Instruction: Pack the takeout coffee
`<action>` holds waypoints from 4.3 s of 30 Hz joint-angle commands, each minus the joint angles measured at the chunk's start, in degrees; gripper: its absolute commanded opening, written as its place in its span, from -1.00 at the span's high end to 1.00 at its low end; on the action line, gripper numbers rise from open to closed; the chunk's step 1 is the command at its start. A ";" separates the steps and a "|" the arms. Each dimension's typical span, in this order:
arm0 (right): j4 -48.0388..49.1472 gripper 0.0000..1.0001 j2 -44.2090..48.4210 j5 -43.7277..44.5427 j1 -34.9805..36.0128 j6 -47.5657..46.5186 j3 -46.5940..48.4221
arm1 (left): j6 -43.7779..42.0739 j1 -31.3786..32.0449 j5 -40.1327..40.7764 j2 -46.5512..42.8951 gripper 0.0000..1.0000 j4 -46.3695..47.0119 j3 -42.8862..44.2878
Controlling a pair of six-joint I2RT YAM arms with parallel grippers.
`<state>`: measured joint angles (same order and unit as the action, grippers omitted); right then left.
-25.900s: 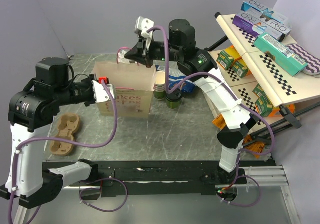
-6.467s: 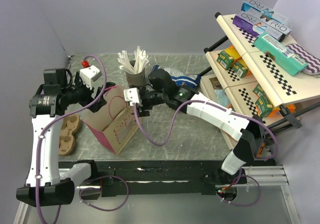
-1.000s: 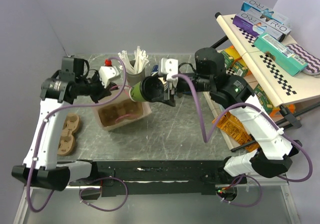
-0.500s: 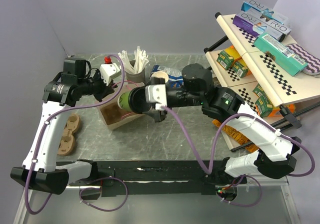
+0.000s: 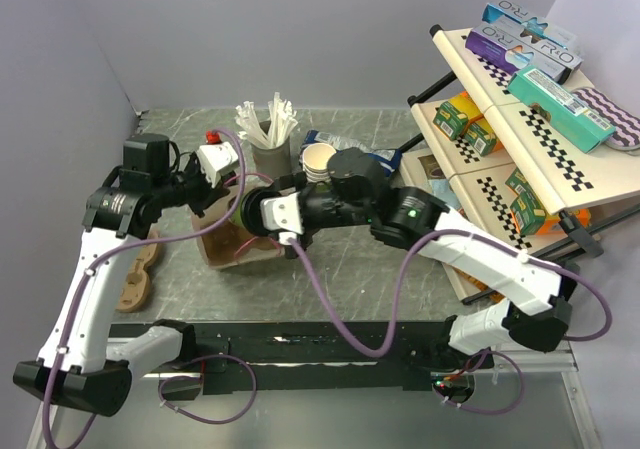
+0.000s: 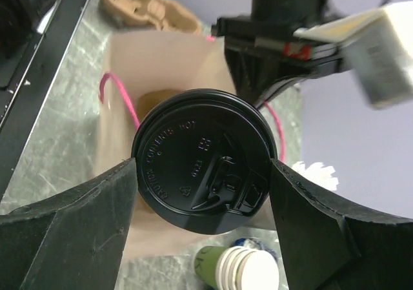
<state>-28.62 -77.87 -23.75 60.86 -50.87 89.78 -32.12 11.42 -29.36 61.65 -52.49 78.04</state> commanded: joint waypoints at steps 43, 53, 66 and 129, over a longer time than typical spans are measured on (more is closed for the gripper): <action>8.23 1.00 6.06 24.72 13.06 -20.41 -16.48 | 25.26 1.15 -2.01 -9.88 0.99 13.29 -12.21; 4.63 1.00 4.48 21.55 12.79 -14.36 -14.19 | 26.41 1.06 -2.62 -10.58 0.99 12.15 -11.59; 1.20 1.00 -1.23 16.98 7.61 -1.86 -7.07 | 23.59 1.06 -4.38 -14.36 0.98 11.71 -14.49; -1.44 1.00 -16.09 32.63 6.73 -7.40 -8.13 | 36.77 1.06 -9.39 -21.31 0.98 22.52 -25.83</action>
<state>-30.04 -93.67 8.08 68.51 -56.60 79.31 2.13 12.36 -37.30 38.94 -32.97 52.66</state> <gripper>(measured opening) 0.829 0.032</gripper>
